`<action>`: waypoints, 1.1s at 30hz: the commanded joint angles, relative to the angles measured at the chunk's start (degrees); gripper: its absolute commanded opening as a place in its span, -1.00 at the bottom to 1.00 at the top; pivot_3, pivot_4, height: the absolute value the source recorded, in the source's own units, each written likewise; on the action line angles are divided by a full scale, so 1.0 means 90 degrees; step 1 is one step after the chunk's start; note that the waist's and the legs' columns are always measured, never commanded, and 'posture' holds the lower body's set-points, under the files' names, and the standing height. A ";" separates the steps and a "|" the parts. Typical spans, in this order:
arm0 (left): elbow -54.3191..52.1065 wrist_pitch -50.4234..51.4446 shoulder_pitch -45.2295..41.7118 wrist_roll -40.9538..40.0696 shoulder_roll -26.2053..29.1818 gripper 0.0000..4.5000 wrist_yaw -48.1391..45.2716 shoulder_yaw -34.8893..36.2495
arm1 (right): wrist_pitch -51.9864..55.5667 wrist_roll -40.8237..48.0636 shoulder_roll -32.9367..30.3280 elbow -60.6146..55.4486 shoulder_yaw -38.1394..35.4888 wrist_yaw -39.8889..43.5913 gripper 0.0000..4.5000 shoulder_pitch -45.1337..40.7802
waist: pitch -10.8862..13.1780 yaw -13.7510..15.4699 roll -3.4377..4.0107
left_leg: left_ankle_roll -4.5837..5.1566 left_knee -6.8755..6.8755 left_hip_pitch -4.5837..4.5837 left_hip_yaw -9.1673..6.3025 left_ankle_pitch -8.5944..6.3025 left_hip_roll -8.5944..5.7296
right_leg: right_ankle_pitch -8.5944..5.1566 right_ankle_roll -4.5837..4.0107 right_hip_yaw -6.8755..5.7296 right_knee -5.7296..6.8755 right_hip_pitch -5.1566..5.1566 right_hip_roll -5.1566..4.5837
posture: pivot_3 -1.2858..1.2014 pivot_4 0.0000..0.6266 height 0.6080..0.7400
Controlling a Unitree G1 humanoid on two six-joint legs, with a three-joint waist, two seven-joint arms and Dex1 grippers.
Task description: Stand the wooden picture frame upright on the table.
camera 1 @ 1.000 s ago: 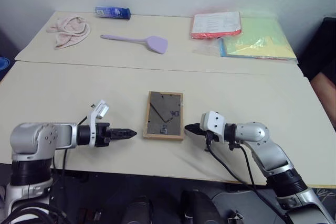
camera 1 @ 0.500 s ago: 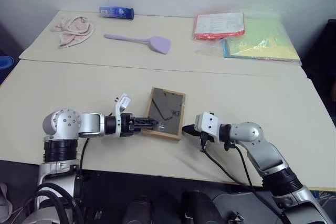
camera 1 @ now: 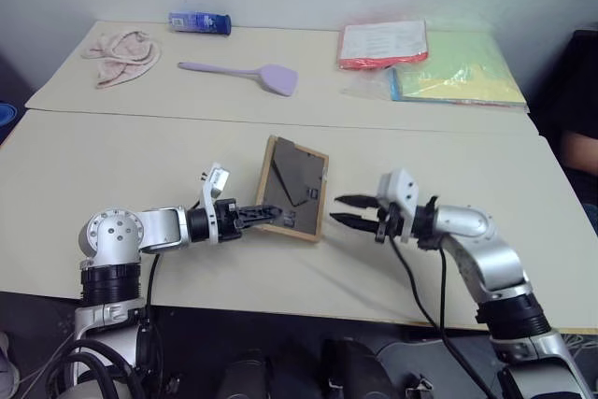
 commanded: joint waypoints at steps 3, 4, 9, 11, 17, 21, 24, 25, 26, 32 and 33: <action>-0.0552 -0.0705 0.0184 0.0430 0.0135 -0.43 -0.0725 -0.0490 | 0.0724 0.0261 0.0488 0.0289 0.0137 -0.0267 0.77 -0.0740 | 0.0000 -0.0027 0.0000 | 0.0000 -0.0004 -0.0001 -0.0001 0.0000 0.0000 | -0.0001 -0.0002 -0.0001 0.0003 -0.0002 0.0000 | 0.03 -0.52 1.00; -0.0614 -0.0775 0.0203 0.0494 0.0159 -0.43 -0.0806 -0.0566 | 0.0726 0.0187 0.0575 0.0374 0.0235 -0.0262 0.77 -0.0828 | 0.0000 -0.0021 0.0000 | 0.0000 -0.0006 -0.0003 -0.0001 0.0000 0.0001 | -0.0001 -0.0002 -0.0001 0.0007 -0.0002 0.0000 | 0.03 -0.52 1.00; -0.0681 -0.0849 0.0215 0.0574 0.0149 -0.43 -0.0900 -0.0565 | 0.0712 0.0176 0.0777 0.0445 0.0462 -0.0040 0.77 -0.0995 | 0.0000 -0.0027 0.0000 | 0.0010 -0.0005 -0.0015 -0.0003 -0.0004 -0.0002 | 0.0001 0.0001 -0.0002 0.0008 -0.0007 -0.0004 | 0.03 -0.52 1.00; -0.0609 -0.0706 0.0170 0.0461 0.0084 -0.43 -0.0792 -0.0385 | 0.0694 0.0383 0.0722 0.0192 0.0435 0.0265 0.77 -0.0921 | 0.0000 -0.0028 0.0000 | 0.0011 -0.0005 -0.0014 -0.0003 -0.0004 -0.0002 | 0.0001 0.0002 -0.0002 0.0009 -0.0006 -0.0005 | 0.03 -0.52 1.00; -0.0160 0.0429 -0.0125 -0.0219 -0.0189 -0.43 -0.0345 0.0389 | -0.0391 0.0321 0.0145 -0.0366 0.0380 0.1334 0.77 -0.0446 | 0.0001 -0.0021 -0.0001 | 0.0019 -0.0006 -0.0022 -0.0006 -0.0008 -0.0002 | 0.0002 0.0005 -0.0003 0.0003 -0.0008 -0.0005 | 0.03 -0.52 1.00; 0.0338 0.1411 -0.0417 -0.0838 -0.0338 -0.43 -0.0055 0.0911 | -0.2091 -0.0265 0.0072 0.0176 0.0239 0.1479 0.77 -0.0379 | 0.0002 -0.0041 -0.0002 | 0.0018 -0.0004 -0.0021 -0.0005 -0.0008 -0.0002 | 0.0004 0.0007 -0.0003 0.0005 -0.0010 -0.0004 | 0.03 -0.52 1.00; 0.1427 0.1708 -0.0628 -0.2468 0.0225 -0.43 0.0224 0.0579 | -0.3345 -0.0365 -0.0099 0.0584 -0.0086 0.1790 0.77 -0.0354 | 0.0003 -0.0057 -0.0004 | 0.0013 -0.0004 -0.0015 -0.0002 -0.0005 0.0000 | 0.0003 0.0007 0.0000 0.0009 -0.0010 0.0001 | 0.03 -0.52 1.00; 0.1633 0.1708 -0.0652 -0.2903 0.0422 -0.43 0.0328 0.0450 | -0.3685 -0.0330 -0.0203 0.0691 -0.0218 0.1932 0.77 -0.0322 | 0.0003 -0.0059 -0.0004 | 0.0012 -0.0006 -0.0015 0.0000 -0.0005 0.0000 | 0.0003 0.0007 0.0002 0.0010 -0.0012 0.0000 | 0.03 -0.52 1.00; 0.1764 0.1708 -0.0666 -0.3220 0.0538 -0.43 0.0470 0.0387 | -0.4066 -0.0343 -0.0264 0.0797 -0.0305 0.2019 0.77 -0.0313 | 0.0004 -0.0052 -0.0005 | 0.0012 -0.0007 -0.0015 -0.0001 -0.0005 0.0001 | 0.0003 0.0007 0.0002 0.0009 -0.0012 0.0000 | 0.03 -0.52 1.00; 0.2369 0.1692 -0.0791 -0.5068 0.1409 -0.43 0.1088 -0.0655 | -0.6218 -0.0766 -0.0527 0.1532 -0.0399 0.2371 0.77 -0.0306 | 0.0005 -0.0039 -0.0006 | 0.0012 -0.0005 -0.0013 -0.0011 -0.0005 0.0000 | 0.0003 0.0006 -0.0001 0.0003 -0.0005 -0.0009 | 0.03 -0.52 1.00; 0.2416 0.1618 -0.0809 -0.5372 0.1501 -0.43 0.1203 -0.0830 | -0.6629 -0.1018 -0.0519 0.1718 -0.0319 0.2284 0.77 -0.0354 | 0.0005 -0.0040 -0.0006 | 0.0012 -0.0005 -0.0011 -0.0012 -0.0005 0.0000 | 0.0003 0.0006 -0.0001 0.0003 -0.0003 -0.0009 | 0.03 -0.52 1.00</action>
